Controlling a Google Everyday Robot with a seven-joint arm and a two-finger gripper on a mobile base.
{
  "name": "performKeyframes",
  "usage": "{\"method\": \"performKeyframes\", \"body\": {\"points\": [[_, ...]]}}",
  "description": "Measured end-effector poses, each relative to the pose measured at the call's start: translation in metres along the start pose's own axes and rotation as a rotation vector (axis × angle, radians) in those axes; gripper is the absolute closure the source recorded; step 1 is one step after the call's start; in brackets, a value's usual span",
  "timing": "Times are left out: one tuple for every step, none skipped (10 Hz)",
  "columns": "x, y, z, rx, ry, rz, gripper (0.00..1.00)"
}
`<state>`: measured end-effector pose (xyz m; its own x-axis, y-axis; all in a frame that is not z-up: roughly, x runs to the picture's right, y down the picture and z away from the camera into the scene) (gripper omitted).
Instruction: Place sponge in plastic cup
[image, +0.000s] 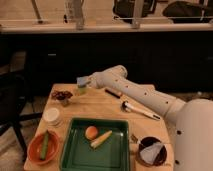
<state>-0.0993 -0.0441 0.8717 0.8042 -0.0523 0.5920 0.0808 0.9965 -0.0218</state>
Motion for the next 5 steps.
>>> {"method": "performKeyframes", "body": {"points": [[-0.002,-0.002,0.005,-0.002,-0.015,-0.011,1.0],[-0.004,-0.003,0.009,-0.006,-0.035,-0.026,1.0],[-0.004,-0.004,0.013,-0.011,-0.052,-0.042,1.0],[-0.004,-0.005,0.017,-0.019,-0.069,-0.059,1.0],[-0.007,-0.006,0.022,-0.029,-0.085,-0.076,1.0]]}}
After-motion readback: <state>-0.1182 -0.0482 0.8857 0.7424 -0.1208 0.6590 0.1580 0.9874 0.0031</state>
